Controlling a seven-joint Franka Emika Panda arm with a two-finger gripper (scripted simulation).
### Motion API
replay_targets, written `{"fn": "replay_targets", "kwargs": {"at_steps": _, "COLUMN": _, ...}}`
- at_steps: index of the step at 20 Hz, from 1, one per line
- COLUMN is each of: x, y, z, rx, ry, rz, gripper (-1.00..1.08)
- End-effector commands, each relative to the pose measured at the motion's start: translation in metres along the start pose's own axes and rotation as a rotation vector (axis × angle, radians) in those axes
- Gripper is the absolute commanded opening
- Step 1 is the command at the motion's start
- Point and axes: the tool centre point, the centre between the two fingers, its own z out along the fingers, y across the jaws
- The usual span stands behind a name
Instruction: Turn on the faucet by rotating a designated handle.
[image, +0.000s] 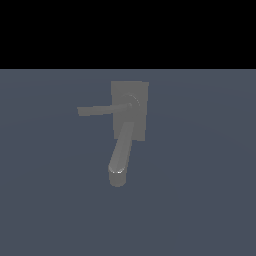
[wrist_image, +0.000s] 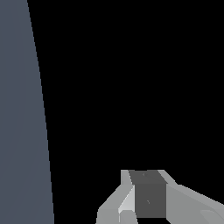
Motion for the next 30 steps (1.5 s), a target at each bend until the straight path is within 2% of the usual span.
{"fn": "replay_targets", "kwargs": {"at_steps": 1, "x": 0.020, "y": -0.013, "z": -0.012, "rx": -0.062, "ry": 0.060, "rz": -0.062, "gripper": -1.00}}
{"fn": "replay_targets", "kwargs": {"at_steps": 8, "x": 0.069, "y": -0.067, "z": -0.046, "rx": -0.200, "ry": 0.231, "rz": -0.254, "gripper": -1.00}}
{"fn": "replay_targets", "kwargs": {"at_steps": 15, "x": 0.104, "y": -0.149, "z": -0.077, "rx": -0.288, "ry": 0.408, "rz": -0.472, "gripper": -1.00}}
{"fn": "replay_targets", "kwargs": {"at_steps": 22, "x": 0.118, "y": -0.250, "z": -0.103, "rx": -0.323, "ry": 0.586, "rz": -0.707, "gripper": -1.00}}
{"fn": "replay_targets", "kwargs": {"at_steps": 26, "x": 0.115, "y": -0.303, "z": -0.114, "rx": -0.321, "ry": 0.672, "rz": -0.825, "gripper": -1.00}}
{"fn": "replay_targets", "kwargs": {"at_steps": 30, "x": 0.107, "y": -0.345, "z": -0.121, "rx": -0.311, "ry": 0.737, "rz": -0.917, "gripper": -1.00}}
